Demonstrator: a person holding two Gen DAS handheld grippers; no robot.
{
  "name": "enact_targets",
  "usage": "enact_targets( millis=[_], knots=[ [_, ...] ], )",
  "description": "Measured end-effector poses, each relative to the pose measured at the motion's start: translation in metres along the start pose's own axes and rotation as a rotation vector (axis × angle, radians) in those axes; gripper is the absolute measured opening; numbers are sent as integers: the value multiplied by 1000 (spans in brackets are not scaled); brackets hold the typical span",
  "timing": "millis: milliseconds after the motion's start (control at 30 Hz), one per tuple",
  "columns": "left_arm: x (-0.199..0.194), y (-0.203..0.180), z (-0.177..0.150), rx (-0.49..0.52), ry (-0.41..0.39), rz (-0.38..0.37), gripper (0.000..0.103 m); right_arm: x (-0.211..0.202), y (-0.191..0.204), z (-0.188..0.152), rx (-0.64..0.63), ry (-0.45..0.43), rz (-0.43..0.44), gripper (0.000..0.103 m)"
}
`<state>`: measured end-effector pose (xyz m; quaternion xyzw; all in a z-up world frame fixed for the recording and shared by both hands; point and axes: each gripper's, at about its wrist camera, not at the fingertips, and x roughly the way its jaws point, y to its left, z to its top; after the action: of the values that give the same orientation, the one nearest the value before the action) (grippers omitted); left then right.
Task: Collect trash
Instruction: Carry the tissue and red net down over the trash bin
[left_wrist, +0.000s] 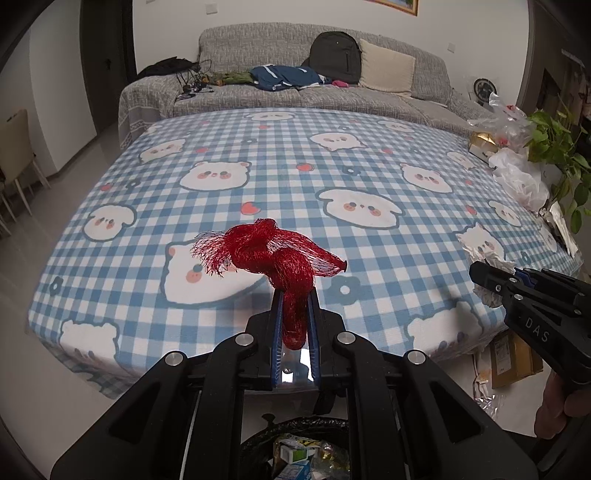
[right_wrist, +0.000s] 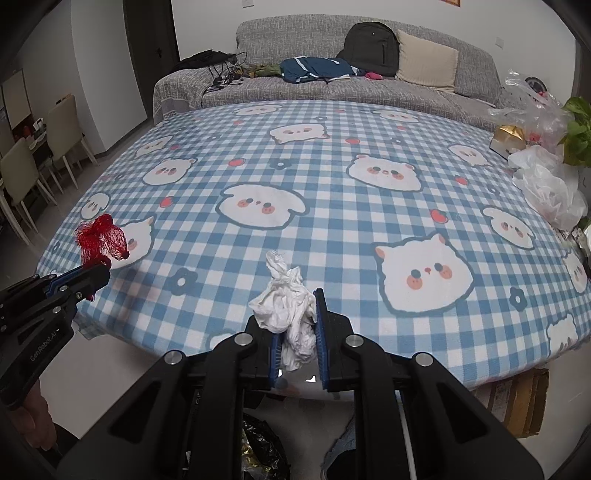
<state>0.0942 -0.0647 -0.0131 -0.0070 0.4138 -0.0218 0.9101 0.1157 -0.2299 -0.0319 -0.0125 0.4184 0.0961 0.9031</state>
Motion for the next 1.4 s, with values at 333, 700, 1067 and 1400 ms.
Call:
enact_targets(
  millis=[333, 700, 1067, 1400],
  knots=[
    [-15, 6, -37, -3, 14, -4, 11, -11, 10, -35, 13, 7, 10, 14],
    [-36, 19, -67, 4, 16, 7, 11, -24, 23, -61, 13, 11, 22, 14],
    [-54, 51, -121, -26, 42, 37, 11, -33, 55, -94, -11, 19, 53, 14],
    [-70, 65, -167, -60, 51, 27, 11, -39, 80, -138, -6, 52, 82, 14]
  ],
)
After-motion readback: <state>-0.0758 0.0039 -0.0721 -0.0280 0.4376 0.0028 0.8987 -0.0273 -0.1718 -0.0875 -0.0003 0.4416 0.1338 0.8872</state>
